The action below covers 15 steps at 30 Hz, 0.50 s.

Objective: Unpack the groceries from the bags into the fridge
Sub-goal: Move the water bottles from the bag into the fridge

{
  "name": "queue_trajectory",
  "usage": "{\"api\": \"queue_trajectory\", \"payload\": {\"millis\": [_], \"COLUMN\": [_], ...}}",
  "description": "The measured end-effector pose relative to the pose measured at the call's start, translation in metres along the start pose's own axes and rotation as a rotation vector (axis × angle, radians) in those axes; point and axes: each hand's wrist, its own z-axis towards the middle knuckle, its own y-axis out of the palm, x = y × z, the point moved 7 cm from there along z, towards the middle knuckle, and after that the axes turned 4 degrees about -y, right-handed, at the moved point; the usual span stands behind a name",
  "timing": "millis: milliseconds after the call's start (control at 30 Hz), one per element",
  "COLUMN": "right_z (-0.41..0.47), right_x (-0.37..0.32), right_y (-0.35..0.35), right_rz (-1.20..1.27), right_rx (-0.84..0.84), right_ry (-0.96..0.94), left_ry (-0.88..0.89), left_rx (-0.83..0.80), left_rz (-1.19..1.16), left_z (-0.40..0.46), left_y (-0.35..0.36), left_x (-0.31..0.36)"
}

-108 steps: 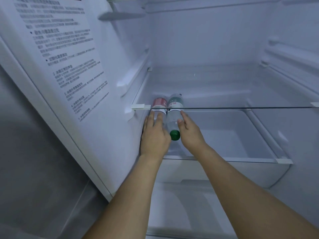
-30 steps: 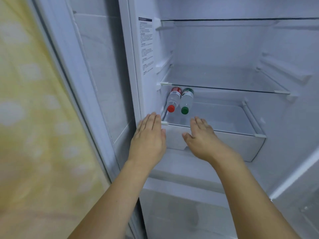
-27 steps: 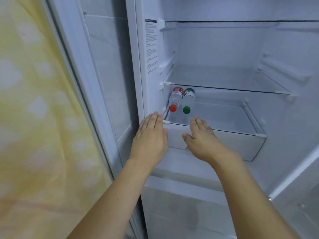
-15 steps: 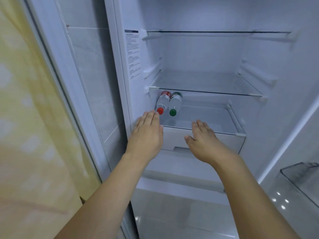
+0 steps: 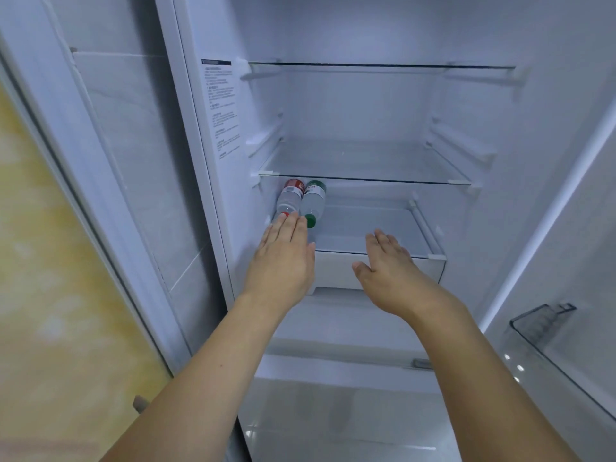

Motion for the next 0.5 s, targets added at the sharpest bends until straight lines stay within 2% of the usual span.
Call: {"api": "queue_trajectory", "payload": {"millis": [500], "right_z": [-0.016], "right_x": [0.003], "right_y": [-0.001], "right_rz": [-0.002], "right_rx": [0.025], "right_ry": [0.115], "left_ry": [0.112], "left_rx": [-0.034], "left_rz": [-0.044], "left_z": [0.007], "left_y": [0.002], "left_x": [0.006]}}
